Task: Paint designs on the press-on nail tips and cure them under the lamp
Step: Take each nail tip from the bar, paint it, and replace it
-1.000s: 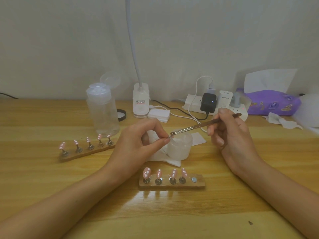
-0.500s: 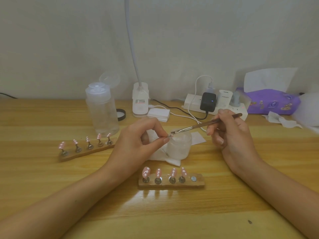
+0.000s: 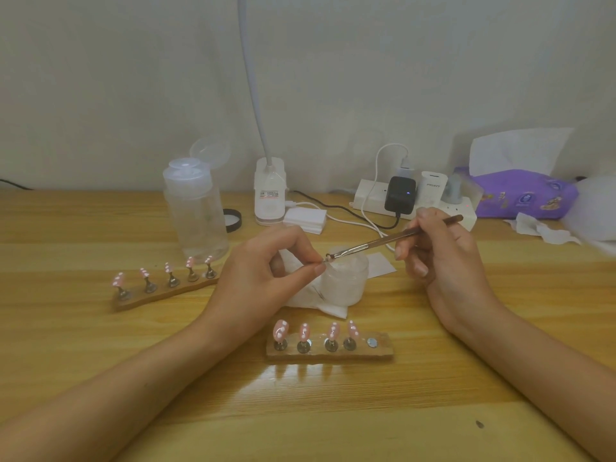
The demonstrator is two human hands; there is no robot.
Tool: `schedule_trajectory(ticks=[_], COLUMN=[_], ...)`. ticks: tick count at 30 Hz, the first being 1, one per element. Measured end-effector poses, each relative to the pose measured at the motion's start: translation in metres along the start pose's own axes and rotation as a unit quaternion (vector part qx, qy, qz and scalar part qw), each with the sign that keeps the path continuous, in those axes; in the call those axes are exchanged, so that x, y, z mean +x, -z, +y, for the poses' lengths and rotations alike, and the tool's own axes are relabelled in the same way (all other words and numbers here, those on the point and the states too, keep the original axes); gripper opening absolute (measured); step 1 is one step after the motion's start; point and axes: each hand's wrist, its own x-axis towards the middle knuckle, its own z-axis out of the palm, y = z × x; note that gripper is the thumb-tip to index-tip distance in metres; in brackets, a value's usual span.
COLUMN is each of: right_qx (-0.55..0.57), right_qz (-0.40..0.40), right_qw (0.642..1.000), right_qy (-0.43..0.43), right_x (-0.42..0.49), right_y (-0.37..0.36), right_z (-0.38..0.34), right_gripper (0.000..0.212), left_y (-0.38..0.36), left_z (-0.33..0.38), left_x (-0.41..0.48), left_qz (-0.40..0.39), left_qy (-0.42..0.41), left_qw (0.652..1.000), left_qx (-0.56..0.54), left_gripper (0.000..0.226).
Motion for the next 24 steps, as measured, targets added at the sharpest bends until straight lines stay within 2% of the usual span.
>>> schedule_trajectory(ticks=[5, 12, 17, 20, 24], right_qx=[0.029, 0.011, 0.025, -0.005, 0.008], right_qz=[0.003, 0.013, -0.017, 0.0, 0.036], right_qw=[0.999, 1.0, 0.999, 1.0, 0.999], right_qy=[0.016, 0.016, 0.028, 0.02, 0.02], right_x=[-0.0006, -0.0005, -0.0013, -0.0004, 0.0004], right_y=[0.0007, 0.0005, -0.0006, 0.0001, 0.002], right_z=[-0.0024, -0.0013, -0.0012, 0.0002, -0.0031], right_gripper=[0.032, 0.032, 0.037, 0.032, 0.033], left_y=[0.0001, -0.0004, 0.0001, -0.0001, 0.0003], left_z=[0.0006, 0.0003, 0.0004, 0.0006, 0.0014], left_x=[0.0002, 0.0007, 0.0014, 0.0018, 0.0011], left_qz=[-0.006, -0.011, -0.013, -0.012, -0.017], left_qy=[0.006, 0.034, 0.048, 0.051, 0.053], left_qw=[1.0, 0.999, 0.998, 0.997, 0.997], left_qx=[-0.009, -0.023, -0.046, -0.051, -0.052], left_gripper=[0.011, 0.007, 0.009, 0.009, 0.009])
